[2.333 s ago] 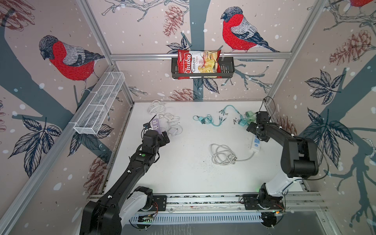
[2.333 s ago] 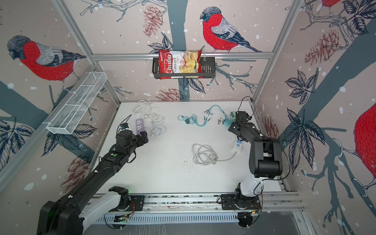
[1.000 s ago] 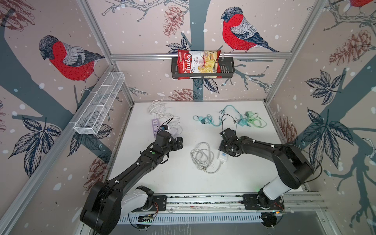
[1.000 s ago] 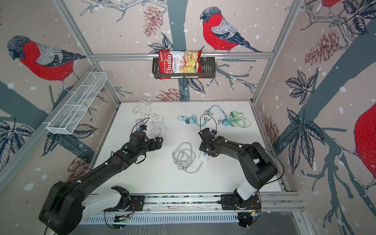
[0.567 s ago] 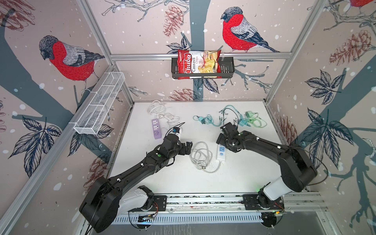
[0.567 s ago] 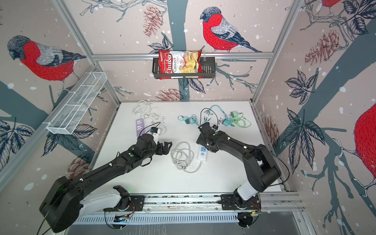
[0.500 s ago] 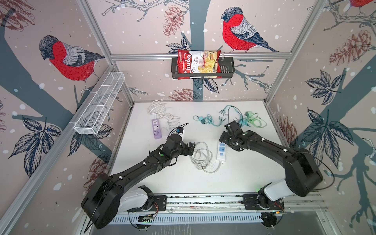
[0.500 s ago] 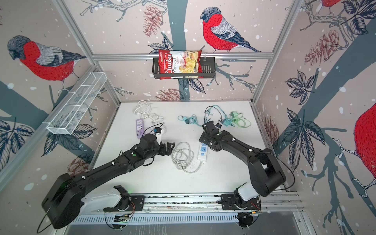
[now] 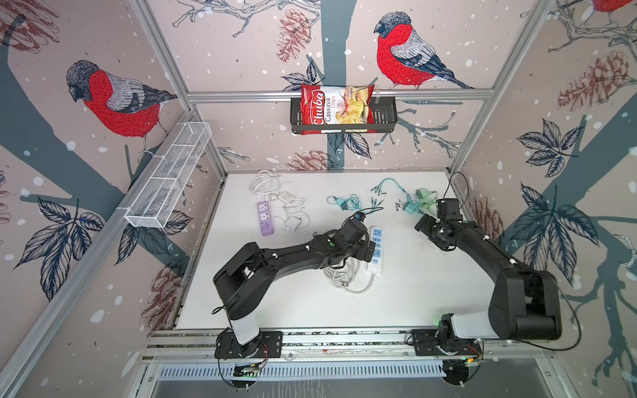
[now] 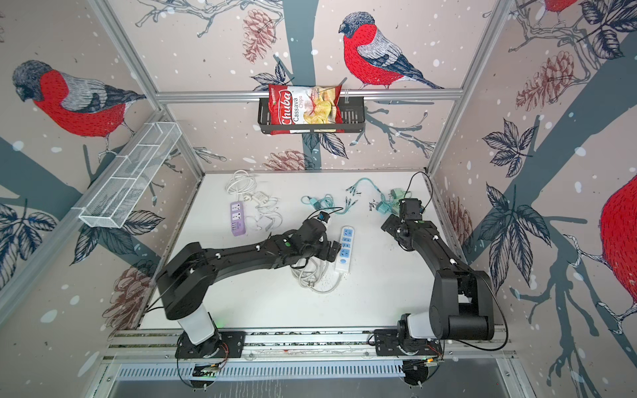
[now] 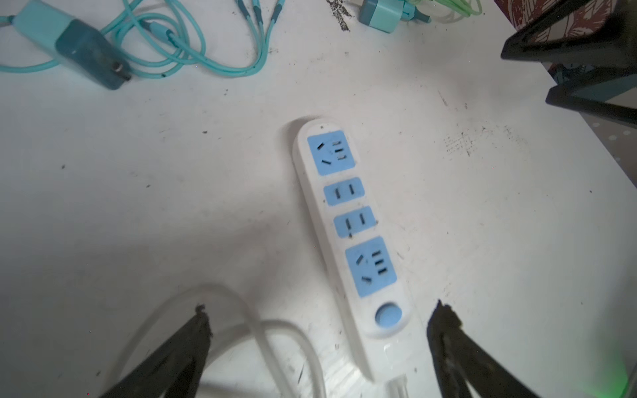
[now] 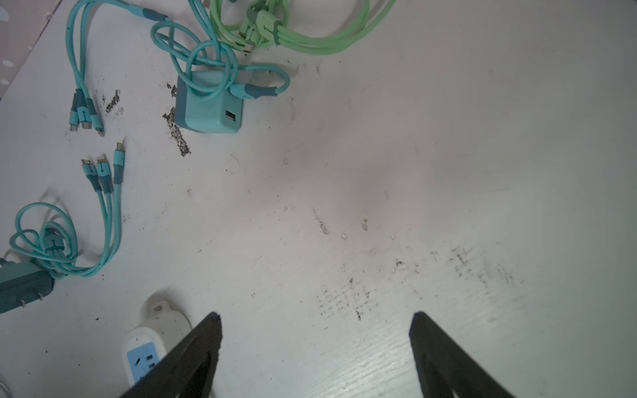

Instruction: Insert the plug

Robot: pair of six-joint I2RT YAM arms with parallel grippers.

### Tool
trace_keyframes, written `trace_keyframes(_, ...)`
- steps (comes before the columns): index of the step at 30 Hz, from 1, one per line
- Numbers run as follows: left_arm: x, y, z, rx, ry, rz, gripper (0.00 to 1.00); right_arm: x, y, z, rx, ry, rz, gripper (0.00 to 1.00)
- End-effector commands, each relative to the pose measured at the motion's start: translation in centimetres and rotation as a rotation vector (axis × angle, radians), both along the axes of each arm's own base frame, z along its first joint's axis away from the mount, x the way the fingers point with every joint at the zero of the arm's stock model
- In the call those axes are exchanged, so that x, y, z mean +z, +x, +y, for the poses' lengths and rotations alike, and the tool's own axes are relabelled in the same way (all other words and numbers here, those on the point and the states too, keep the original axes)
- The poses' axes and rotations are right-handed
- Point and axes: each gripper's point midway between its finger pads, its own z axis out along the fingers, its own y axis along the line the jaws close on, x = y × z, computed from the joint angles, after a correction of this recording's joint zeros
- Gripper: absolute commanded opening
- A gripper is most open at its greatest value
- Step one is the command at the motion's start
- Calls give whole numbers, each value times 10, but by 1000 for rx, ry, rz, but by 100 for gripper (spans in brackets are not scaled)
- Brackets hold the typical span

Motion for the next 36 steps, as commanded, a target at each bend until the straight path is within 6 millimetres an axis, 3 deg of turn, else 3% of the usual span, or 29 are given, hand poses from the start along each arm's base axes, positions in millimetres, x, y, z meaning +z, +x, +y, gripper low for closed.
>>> trace_keyframes(1,-17,-11,-4,-7,88,46,97,-1,7,2,57,4,-27,86)
trace_keyframes(7,-34,-11,-22,-13,108,100,97,-12,5,-3,69,-3,-15,86)
trace_keyframes(19,-60,-19,-42,-52,198,144,96,-11,0,-10,73,-3,-31,85)
trace_keyframes(28,-83,-32,-32,-182,303,153,81,-10,-10,-12,81,-19,-32,85)
trace_keyframes(33,-91,-42,-23,-305,374,136,62,-5,-12,-12,78,-12,-53,84)
trace_keyframes(36,-100,-47,-7,-383,471,117,56,-2,-13,-10,88,-4,-60,83)
